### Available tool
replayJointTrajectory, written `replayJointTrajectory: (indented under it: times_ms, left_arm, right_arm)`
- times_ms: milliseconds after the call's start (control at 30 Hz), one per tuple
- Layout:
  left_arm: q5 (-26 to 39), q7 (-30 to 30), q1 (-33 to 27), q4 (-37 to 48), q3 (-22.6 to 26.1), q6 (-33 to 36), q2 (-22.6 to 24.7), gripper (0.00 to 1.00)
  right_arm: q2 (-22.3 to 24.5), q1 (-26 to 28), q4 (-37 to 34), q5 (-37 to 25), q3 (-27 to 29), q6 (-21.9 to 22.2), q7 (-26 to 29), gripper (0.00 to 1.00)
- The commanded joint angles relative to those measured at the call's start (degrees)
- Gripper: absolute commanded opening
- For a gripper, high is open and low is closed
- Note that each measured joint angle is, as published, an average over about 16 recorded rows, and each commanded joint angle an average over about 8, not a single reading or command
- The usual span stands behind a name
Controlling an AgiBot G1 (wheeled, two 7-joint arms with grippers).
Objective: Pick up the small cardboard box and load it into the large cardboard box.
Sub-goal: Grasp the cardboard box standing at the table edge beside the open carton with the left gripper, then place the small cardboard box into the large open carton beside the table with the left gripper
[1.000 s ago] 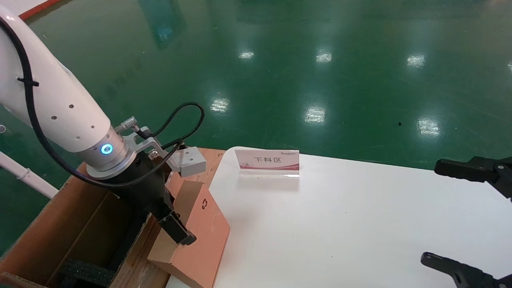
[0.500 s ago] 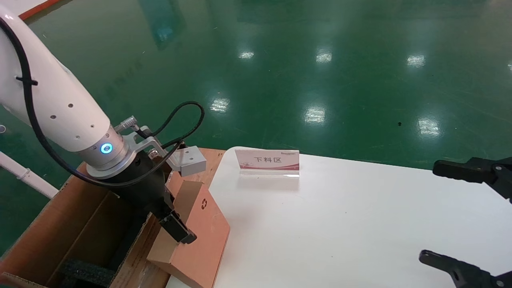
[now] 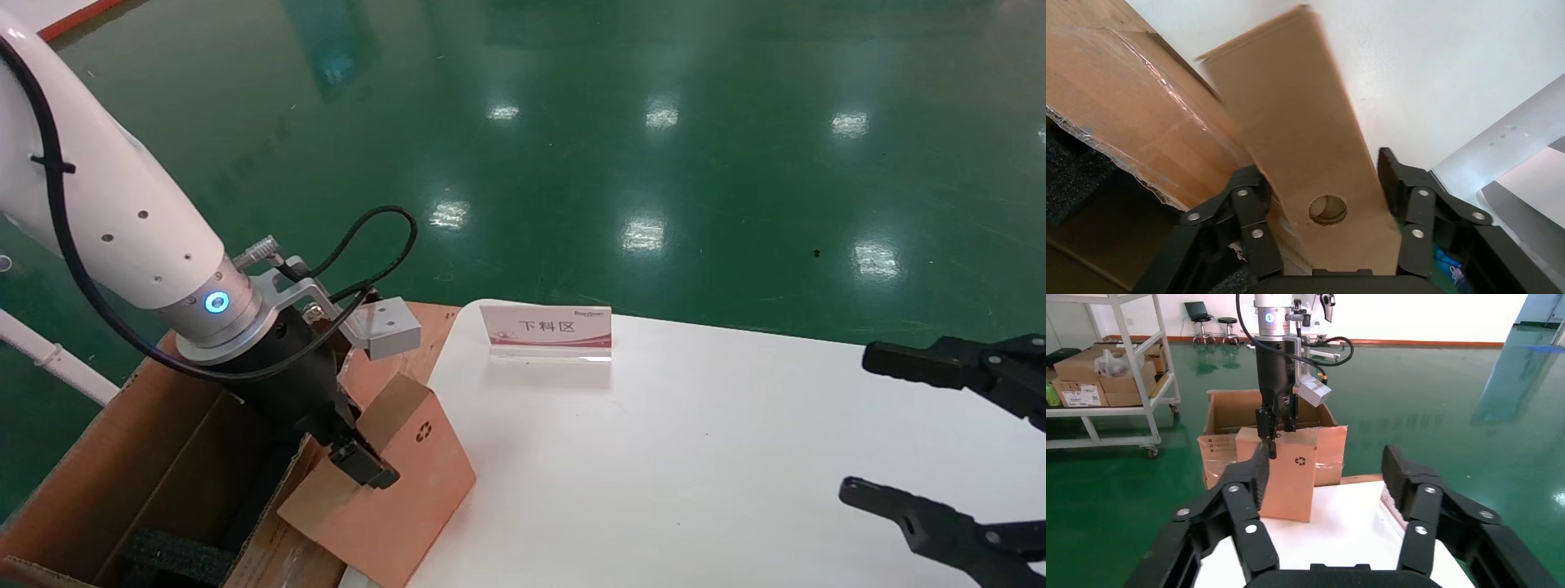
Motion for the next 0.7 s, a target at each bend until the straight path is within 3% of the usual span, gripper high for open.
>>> replayJointTrajectory:
  times_ms: [33,367,700]
  left_arm:
    - [-0.01,-0.01,-0.01,0.0,-0.01,0.01,-0.01,0.0]
    - [-0.11,0.76,-1.46,1.74,-0.89,-0.16,0.23,0.0]
    - [-0.87,4.01,-12.23,8.32,-6.4,0.64,0.79,0.0]
  right_arm:
    - [0.0,0.0,0.0,0.0,0.0,0.0,0.0,0.0]
    - [0.0,0.01,-0.02,0.0,-0.01,0.0,-0.01,0.0]
    - [0.0,0.03,-0.05,0.02,-0.05,-0.01,-0.04,0.0]
